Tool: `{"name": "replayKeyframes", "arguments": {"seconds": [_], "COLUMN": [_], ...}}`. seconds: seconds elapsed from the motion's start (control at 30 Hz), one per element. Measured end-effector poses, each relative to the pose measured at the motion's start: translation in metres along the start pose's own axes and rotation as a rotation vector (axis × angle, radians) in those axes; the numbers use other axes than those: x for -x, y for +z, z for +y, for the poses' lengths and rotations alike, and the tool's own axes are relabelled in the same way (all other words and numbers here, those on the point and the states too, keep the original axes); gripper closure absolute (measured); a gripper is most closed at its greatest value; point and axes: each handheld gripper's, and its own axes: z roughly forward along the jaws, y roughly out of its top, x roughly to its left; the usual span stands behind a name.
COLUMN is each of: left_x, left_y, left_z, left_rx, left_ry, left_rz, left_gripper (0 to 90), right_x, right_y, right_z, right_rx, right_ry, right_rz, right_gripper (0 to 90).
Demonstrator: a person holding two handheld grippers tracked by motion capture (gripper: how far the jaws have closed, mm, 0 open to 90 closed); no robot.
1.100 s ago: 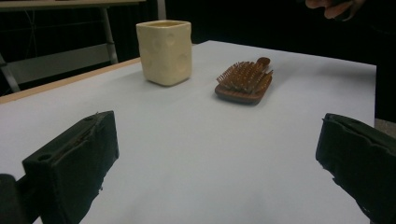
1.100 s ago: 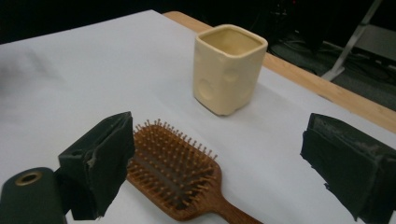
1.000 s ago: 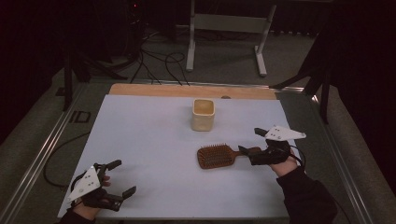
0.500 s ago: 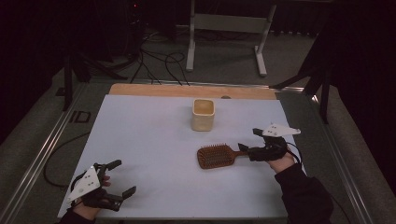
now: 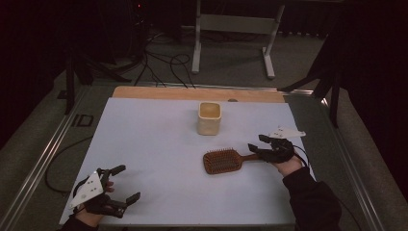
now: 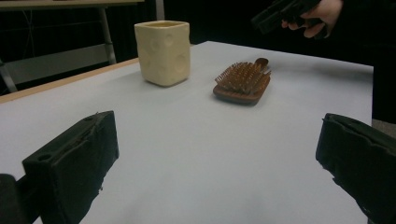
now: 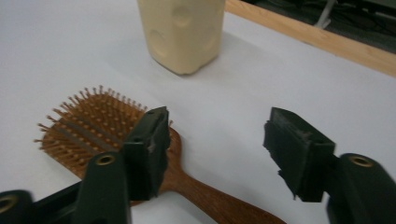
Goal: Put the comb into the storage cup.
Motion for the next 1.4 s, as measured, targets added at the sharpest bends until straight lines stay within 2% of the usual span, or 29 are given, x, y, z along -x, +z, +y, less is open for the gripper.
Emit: {"name": "replayKeyframes", "arguments": {"seconds": [0.03, 0.07, 0.1, 0.13, 0.17, 0.27, 0.3, 0.33, 0.47, 0.5, 0.73, 0.9, 1.13, 1.4], "left_x": [0.0, 0.0, 0.0, 0.0, 0.0, 0.0, 0.0, 0.0, 0.0, 0.0, 0.0, 0.0, 0.0, 0.0], "left_y": [0.0, 0.0, 0.0, 0.0, 0.0, 0.0, 0.0, 0.0, 0.0, 0.0, 0.0, 0.001, 0.001, 0.001], "left_z": [0.0, 0.0, 0.0, 0.0, 0.0, 0.0, 0.0, 0.0, 0.0, 0.0, 0.0, 0.0, -0.001, -0.001], "left_rx": [0.0, -0.003, -0.003, -0.002, -0.002, -0.005, -0.005, -0.004, -0.004, -0.004, -0.005, -0.006, -0.005, -0.003], "left_ry": [0.0, 0.001, 0.001, 0.0, 0.0, 0.002, 0.002, 0.001, 0.002, 0.001, 0.001, 0.001, 0.0, -0.005], "left_rz": [0.0, 0.001, 0.001, 0.0, 0.0, -0.001, -0.001, -0.001, -0.002, -0.002, -0.004, -0.004, -0.006, -0.008], "left_gripper": [0.0, 0.0, 0.0, 0.0, 0.0, 0.0, 0.0, 0.0, 0.0, 0.0, 0.0, 0.0, 0.0, 0.0], "right_x": [0.0, 0.002, 0.002, 0.005, 0.005, 0.008, 0.008, 0.009, 0.011, 0.013, 0.016, 0.02, 0.021, 0.022], "right_y": [0.0, 0.002, 0.002, 0.004, 0.004, 0.007, 0.007, 0.009, 0.01, 0.012, 0.017, 0.022, 0.031, 0.037], "right_z": [0.0, -0.002, -0.002, -0.003, -0.003, -0.006, -0.006, -0.007, -0.008, -0.01, -0.01, -0.012, -0.014, -0.017], "right_rx": [0.0, -0.007, -0.007, -0.016, -0.016, -0.036, -0.036, -0.046, -0.057, -0.074, -0.097, -0.123, -0.179, -0.217], "right_ry": [0.0, 0.007, 0.007, 0.01, 0.01, 0.018, 0.018, 0.014, 0.017, 0.016, 0.005, 0.003, -0.026, -0.049], "right_rz": [0.0, -0.012, -0.012, -0.024, -0.024, -0.043, -0.043, -0.057, -0.068, -0.075, -0.075, -0.089, -0.08, -0.071], "right_gripper": [40.6, 45.3, 45.3, 49.9, 49.9, 58.7, 58.7, 64.3, 68.6, 75.4, 85.3, 89.5, 90.0, 90.0]}}
